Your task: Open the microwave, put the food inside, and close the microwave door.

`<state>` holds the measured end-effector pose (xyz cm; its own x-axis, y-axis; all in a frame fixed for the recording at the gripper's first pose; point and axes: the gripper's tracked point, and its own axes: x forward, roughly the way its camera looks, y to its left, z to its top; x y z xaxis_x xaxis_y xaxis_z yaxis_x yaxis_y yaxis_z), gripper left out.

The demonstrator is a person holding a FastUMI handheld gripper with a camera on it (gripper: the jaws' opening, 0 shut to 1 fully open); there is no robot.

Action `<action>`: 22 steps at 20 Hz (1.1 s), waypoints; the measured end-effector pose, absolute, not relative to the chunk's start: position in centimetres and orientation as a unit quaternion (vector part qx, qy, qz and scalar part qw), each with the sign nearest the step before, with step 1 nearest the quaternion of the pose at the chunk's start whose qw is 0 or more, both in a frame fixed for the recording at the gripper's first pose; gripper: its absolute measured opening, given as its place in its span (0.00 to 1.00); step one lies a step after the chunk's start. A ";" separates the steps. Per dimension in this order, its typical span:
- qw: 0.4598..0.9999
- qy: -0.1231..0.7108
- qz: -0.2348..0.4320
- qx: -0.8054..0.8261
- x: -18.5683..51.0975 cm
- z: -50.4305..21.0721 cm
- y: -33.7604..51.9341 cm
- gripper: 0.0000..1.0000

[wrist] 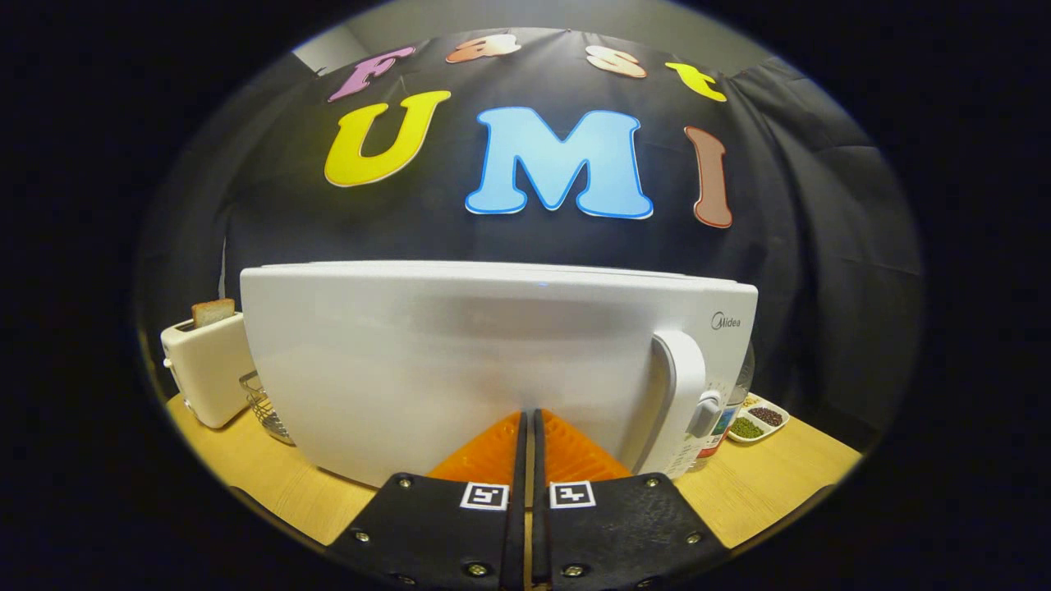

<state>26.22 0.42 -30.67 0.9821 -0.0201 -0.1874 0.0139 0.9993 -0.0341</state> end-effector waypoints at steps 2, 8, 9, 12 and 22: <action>0.994 0.108 -0.002 -0.002 25.8 -30.6 0.8 0.09; 0.993 0.116 0.014 0.001 22.5 -27.8 0.9 0.06; 0.993 0.113 0.017 0.000 21.4 -26.8 1.0 0.06; 0.994 0.105 0.032 -0.001 18.0 -24.2 1.5 0.06; 0.997 0.025 0.070 0.002 6.7 -10.2 1.7 0.06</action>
